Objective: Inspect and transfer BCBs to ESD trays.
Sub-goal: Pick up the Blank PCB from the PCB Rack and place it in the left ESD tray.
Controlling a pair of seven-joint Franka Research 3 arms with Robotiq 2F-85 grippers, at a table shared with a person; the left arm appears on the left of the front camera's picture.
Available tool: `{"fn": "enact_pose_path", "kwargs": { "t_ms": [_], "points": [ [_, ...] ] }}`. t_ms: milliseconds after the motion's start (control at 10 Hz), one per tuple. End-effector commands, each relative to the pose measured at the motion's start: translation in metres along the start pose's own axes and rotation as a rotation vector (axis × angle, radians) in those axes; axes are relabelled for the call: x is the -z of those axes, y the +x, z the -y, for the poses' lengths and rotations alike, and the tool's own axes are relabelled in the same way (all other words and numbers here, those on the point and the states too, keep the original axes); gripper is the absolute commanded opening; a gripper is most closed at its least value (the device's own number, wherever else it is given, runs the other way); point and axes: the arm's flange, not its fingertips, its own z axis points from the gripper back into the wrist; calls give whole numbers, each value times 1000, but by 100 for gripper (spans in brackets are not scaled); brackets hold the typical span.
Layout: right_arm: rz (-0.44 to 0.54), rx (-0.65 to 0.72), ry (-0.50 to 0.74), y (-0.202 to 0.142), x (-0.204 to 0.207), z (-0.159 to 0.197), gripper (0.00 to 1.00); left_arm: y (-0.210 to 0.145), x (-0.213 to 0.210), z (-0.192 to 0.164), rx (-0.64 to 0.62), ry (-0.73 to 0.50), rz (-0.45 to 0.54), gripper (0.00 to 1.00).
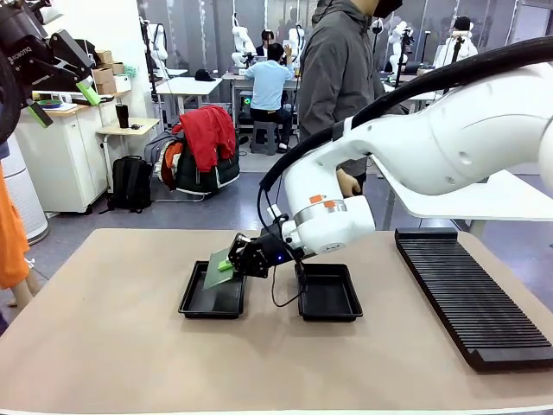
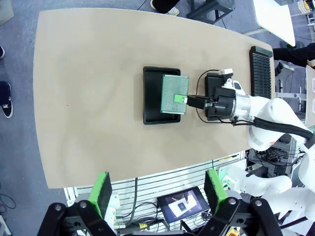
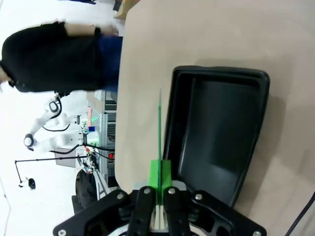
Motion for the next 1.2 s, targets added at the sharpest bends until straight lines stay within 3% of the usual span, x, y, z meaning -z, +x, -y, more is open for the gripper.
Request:
{"fn": "enact_pose_path", "kwargs": {
  "t_ms": [0, 1000, 1100],
  "points": [
    [27, 16, -27, 3, 19, 3, 2, -1, 0, -1, -2, -3, -1, 100],
    [-18, 80, -149, 4, 48, 3, 2, -1, 0, -1, -2, -3, -1, 100],
    [-29, 61, -101, -1, 44, 10, 2, -1, 0, -1, -2, -3, -1, 100]
  ]
}}
